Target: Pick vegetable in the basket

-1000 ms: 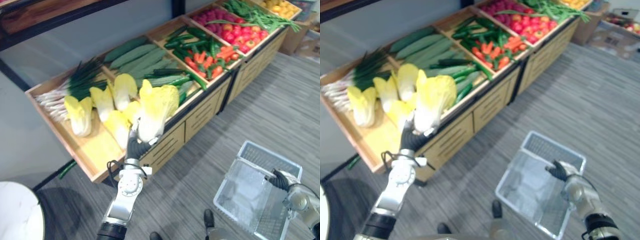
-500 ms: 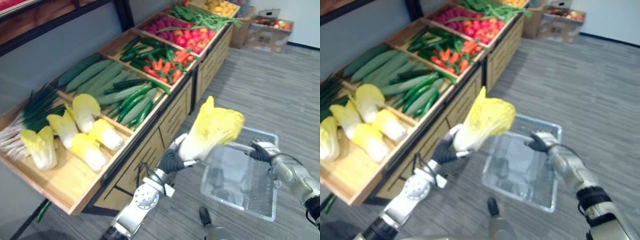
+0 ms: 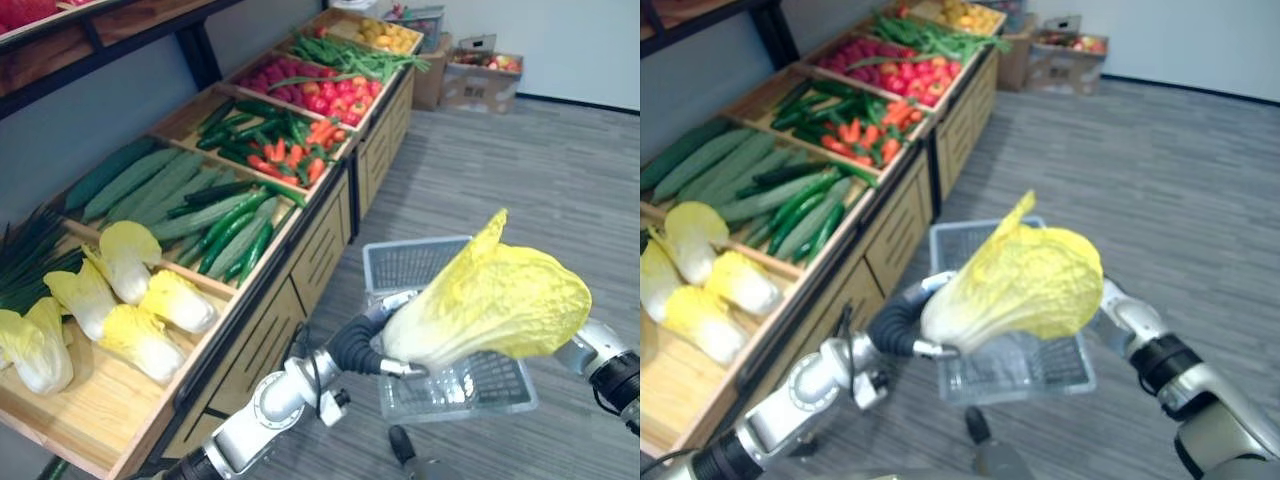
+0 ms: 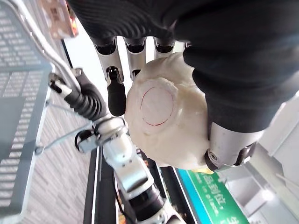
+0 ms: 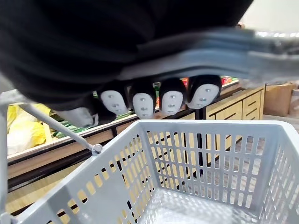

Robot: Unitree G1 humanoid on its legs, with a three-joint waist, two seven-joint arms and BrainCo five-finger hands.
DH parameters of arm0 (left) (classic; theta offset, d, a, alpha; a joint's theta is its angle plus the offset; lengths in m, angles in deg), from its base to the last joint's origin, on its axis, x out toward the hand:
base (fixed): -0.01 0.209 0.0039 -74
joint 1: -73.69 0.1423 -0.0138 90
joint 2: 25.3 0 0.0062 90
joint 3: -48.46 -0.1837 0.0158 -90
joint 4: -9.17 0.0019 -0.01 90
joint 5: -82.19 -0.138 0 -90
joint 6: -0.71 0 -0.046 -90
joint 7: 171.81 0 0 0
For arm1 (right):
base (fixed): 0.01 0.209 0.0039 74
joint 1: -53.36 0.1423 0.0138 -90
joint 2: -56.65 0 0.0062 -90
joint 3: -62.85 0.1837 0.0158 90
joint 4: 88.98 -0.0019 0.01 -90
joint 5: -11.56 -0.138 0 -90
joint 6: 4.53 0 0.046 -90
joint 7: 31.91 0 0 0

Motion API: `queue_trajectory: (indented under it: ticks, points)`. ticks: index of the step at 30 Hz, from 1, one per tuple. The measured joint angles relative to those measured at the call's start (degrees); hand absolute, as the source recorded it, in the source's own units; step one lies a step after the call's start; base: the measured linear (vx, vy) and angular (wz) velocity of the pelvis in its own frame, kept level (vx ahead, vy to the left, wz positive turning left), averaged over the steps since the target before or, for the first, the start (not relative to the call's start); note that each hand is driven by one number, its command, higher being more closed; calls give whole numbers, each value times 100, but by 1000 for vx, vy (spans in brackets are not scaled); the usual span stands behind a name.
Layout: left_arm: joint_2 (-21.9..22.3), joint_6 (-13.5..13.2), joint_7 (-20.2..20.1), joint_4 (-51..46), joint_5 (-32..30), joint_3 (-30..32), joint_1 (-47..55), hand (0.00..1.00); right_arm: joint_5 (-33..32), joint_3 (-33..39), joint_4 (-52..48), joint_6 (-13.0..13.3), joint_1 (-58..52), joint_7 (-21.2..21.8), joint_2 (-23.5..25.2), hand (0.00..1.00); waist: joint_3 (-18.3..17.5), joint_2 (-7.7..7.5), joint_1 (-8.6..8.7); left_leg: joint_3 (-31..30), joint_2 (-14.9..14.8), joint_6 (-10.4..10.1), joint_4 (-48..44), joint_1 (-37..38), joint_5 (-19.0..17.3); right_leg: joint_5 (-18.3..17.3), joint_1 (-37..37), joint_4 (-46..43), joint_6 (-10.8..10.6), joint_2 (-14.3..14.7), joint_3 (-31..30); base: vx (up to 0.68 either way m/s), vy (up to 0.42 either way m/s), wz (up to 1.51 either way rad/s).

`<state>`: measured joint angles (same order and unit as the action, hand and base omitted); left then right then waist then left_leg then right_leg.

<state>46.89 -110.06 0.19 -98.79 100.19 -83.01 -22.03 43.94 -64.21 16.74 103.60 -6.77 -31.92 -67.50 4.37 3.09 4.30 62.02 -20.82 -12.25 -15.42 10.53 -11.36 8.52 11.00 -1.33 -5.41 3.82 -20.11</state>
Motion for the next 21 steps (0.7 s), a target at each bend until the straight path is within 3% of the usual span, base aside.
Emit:
queue_trajectory:
  ticks: [8,18,21]
  points:
    - [-507,-36,-444,-48,216,-568,-157,100,-321,-122,-375,253,40,32,-344,100,-64,8,-19,-2,-108,-24,-218,-24,-128,-5,1,-67,3,-8,46,-47,-9,2]
    - [-859,-61,-604,-49,212,-827,-194,100,-320,-42,-108,248,-112,28,-348,100,-107,-15,-37,-16,-157,22,-308,-129,-131,-5,-1,-70,3,-154,267,-27,-4,14]
    - [-1023,-61,-622,-47,211,-839,-178,100,-319,196,51,203,-386,27,-340,100,-107,-17,-151,-29,-144,34,-308,-145,-124,-5,-10,-70,3,-196,312,-26,7,10]
